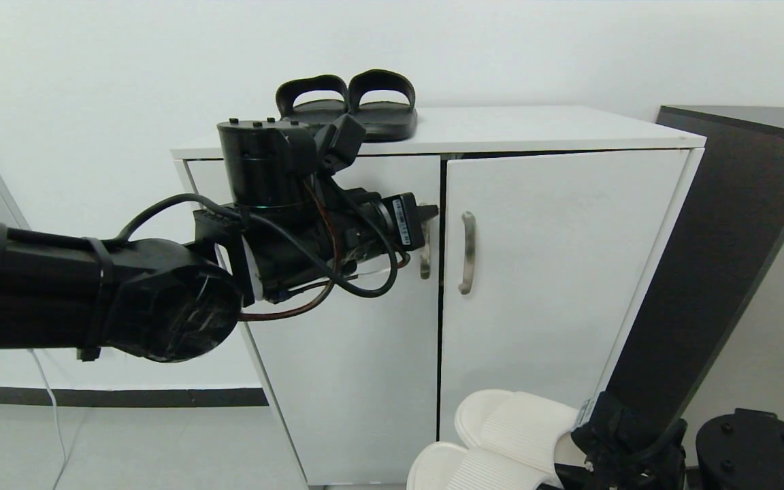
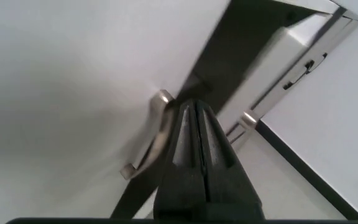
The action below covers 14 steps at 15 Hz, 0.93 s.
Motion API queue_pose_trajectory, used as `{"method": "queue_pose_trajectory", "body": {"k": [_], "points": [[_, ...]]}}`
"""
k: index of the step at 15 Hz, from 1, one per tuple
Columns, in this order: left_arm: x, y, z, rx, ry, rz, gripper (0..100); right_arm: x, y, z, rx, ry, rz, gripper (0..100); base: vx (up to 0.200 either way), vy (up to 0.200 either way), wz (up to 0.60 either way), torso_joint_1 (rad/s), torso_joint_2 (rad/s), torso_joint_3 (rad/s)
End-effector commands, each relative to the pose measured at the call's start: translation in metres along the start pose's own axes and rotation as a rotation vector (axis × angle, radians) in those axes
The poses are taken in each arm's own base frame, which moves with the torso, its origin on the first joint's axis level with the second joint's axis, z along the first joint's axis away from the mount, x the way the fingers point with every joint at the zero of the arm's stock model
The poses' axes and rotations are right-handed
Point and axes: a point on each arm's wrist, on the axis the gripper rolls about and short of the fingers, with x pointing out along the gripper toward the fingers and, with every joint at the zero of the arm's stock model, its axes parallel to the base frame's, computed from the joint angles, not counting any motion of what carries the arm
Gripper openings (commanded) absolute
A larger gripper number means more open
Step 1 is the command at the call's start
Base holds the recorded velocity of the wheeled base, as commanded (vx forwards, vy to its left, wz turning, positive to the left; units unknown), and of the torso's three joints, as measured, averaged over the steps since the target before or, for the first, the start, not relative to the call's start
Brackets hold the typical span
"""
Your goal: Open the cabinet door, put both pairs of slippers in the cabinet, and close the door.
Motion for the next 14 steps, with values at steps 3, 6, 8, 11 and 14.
{"method": "queue_pose_trajectory", "body": {"k": [3,6,8,11,14], "points": [[0.006,0.005,0.002,-0.003,-0.001,0.025,0,0.0,0.0,-0.001,0.0,0.002,0.001,0,0.0,0.0,0.0,0.0,0.0,0.0],[0.01,0.006,0.002,-0.003,0.011,0.027,0,0.0,0.0,0.0,0.0,0.001,0.001,0,0.0,0.0,0.0,0.0,0.0,0.0],[0.016,0.006,0.003,-0.003,0.011,0.026,0,0.0,0.0,0.0,-0.007,0.001,0.001,0,0.0,0.0,0.0,0.0,0.0,0.0],[0.032,0.007,-0.001,-0.001,0.013,0.008,0,0.0,0.0,-0.001,-0.012,0.005,0.002,0,0.0,0.0,0.0,0.0,0.0,0.0],[0.039,0.008,-0.005,-0.002,0.021,0.005,0,0.0,0.0,-0.001,-0.014,0.005,0.002,0,0.0,0.0,0.0,0.0,0.0,0.0]]}}
